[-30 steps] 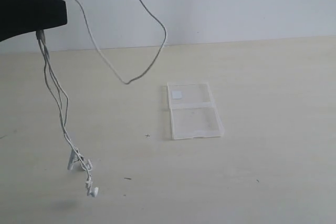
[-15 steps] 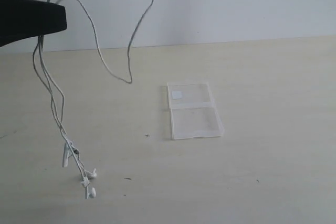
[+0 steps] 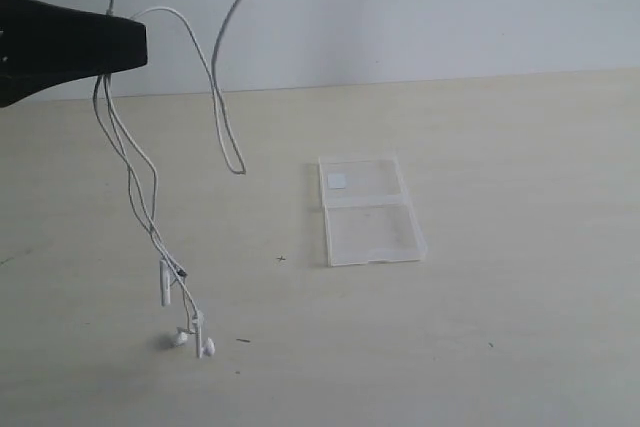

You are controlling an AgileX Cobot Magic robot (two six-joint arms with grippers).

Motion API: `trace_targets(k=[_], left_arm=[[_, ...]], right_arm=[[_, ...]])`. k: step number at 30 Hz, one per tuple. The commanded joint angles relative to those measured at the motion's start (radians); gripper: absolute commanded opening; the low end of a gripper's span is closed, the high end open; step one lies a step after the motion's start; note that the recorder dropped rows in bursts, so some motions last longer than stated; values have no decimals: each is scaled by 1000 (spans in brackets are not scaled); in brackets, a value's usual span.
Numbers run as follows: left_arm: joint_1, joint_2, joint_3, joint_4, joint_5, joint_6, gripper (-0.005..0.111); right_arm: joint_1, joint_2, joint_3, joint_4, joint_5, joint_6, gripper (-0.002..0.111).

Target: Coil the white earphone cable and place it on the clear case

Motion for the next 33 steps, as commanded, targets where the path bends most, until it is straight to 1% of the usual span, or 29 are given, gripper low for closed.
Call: trace_targets(k=[1, 10, 17, 26, 28, 33], left_arm=[[3, 7, 2, 12, -3, 5, 7], [3, 7, 2, 14, -1, 6, 7], [3, 7, 2, 16, -1, 6, 7], [3, 7, 2, 30, -1, 9, 7], [3, 7, 2, 33, 0, 9, 7], [3, 7, 2, 37, 0, 9, 7]], right_arm=[[-6, -3, -16, 3, -25, 7, 0], [-6, -3, -74, 1, -44, 19, 0], [-6, -3, -84, -161, -60, 148, 0], [-6, -3, -84, -171, -84, 161, 0], [-6, -3, -84, -191, -84, 166, 0], [-6, -3, -84, -288, -108, 266, 0]])
